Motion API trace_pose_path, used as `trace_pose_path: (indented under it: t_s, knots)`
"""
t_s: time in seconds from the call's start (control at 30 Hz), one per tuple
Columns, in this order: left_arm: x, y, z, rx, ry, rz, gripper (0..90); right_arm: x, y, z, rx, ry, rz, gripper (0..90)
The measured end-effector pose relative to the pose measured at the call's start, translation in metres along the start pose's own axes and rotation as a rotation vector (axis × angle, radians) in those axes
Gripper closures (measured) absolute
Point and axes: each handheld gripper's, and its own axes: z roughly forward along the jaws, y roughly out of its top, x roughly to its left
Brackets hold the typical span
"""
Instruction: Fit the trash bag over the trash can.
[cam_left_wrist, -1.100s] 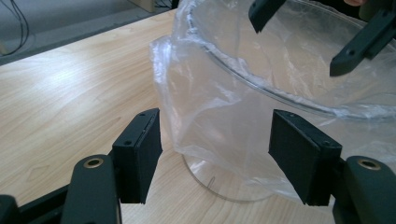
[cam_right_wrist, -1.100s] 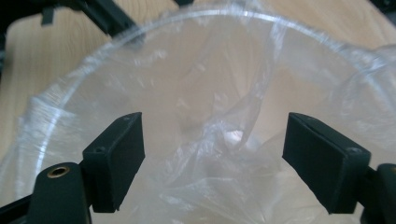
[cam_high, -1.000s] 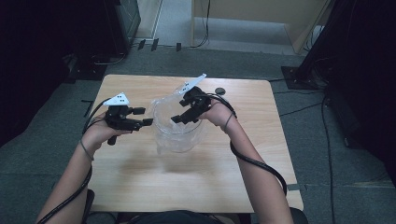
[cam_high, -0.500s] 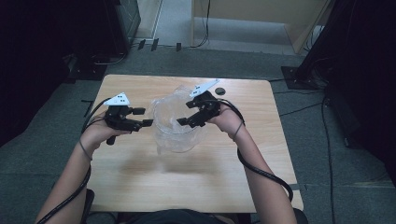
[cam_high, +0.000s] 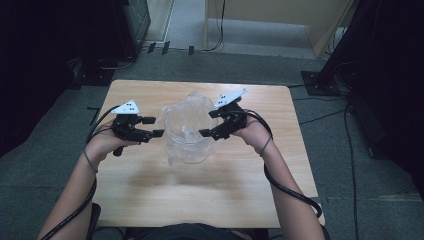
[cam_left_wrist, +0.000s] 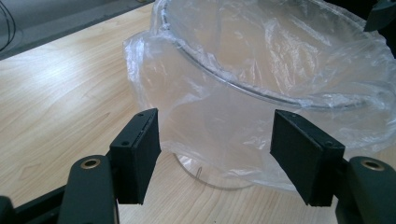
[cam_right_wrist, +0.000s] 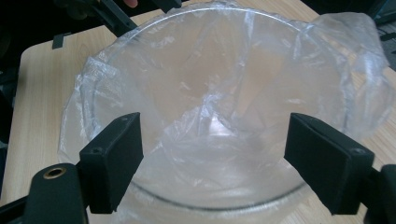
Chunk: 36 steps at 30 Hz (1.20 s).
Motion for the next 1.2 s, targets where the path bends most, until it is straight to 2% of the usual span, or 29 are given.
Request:
trace_pose_path:
  t_s: [0.27, 0.6, 0.7, 0.87, 0.9, 1.0, 1.13, 1.2]
  knots:
    - [0.002, -0.001, -0.002, -0.013, 0.004, 0.008, 31.8, -0.001, -0.011, -0.013, -0.012, -0.013, 0.009, 19.4]
    - [0.003, -0.004, -0.001, -0.006, 0.006, 0.012, 31.2, -0.005, -0.031, -0.029, -0.033, -0.034, 0.029, 19.3]
    - [0.005, -0.004, -0.007, -0.022, 0.017, 0.008, 31.2, -0.009, -0.042, -0.037, -0.059, -0.045, 0.055, 19.4]
    - [0.007, -0.005, -0.011, -0.026, 0.024, 0.002, 31.2, -0.013, -0.053, -0.035, -0.042, -0.060, 0.071, 19.4]
    - [0.007, -0.006, -0.011, -0.026, 0.025, 0.000, 31.1, -0.014, -0.058, -0.034, -0.044, -0.085, 0.056, 19.4]
    - [0.009, -0.008, -0.012, -0.026, 0.025, 0.002, 31.1, -0.015, -0.062, -0.032, -0.034, -0.106, 0.034, 19.4]
    - [0.012, -0.014, -0.010, -0.027, 0.023, 0.001, 31.2, -0.017, -0.071, -0.024, -0.012, -0.097, 0.059, 19.3]
    - [0.015, -0.017, -0.010, -0.026, 0.026, -0.007, 31.2, -0.018, -0.075, -0.021, -0.003, -0.105, 0.055, 19.4]
